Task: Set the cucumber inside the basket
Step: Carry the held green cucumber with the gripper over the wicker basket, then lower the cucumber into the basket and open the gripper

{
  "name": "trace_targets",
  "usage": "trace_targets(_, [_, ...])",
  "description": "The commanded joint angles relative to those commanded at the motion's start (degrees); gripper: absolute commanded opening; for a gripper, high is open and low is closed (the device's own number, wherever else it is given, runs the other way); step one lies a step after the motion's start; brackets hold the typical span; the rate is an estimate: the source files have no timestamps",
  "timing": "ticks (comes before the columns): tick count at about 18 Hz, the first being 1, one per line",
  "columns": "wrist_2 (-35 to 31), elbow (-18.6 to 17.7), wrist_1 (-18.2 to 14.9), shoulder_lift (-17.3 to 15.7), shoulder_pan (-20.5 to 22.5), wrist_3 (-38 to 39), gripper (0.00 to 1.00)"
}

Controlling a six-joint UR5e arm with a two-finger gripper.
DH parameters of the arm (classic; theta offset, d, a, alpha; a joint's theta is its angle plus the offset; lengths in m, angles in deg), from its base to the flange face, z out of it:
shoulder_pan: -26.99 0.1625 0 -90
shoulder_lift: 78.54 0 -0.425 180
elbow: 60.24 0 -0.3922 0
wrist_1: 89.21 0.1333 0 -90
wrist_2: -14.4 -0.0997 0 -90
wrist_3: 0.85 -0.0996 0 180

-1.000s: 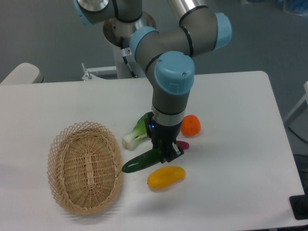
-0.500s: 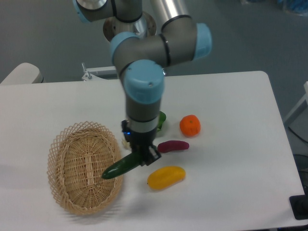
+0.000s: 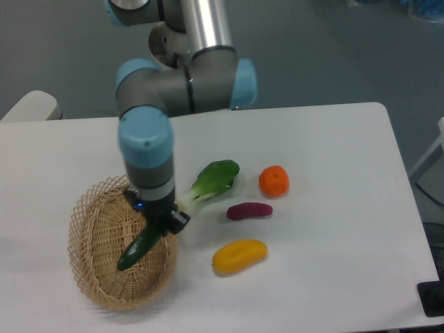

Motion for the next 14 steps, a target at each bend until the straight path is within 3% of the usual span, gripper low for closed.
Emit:
trace_targets(3, [-3.9,-2.7,2.0,1.1,-2.4,-1.1,0.22])
trace_targets(6, [-5.9,-3.1,4.7,2.8,-4.0,-0.4,0.23])
trace_targets(12, [-6.2,-3.4,5.0,4.3,-4.5,-0.2,0.24])
trace_targets(14, [-6.2,-3.4,5.0,4.4,-4.5,-0.3,0.29])
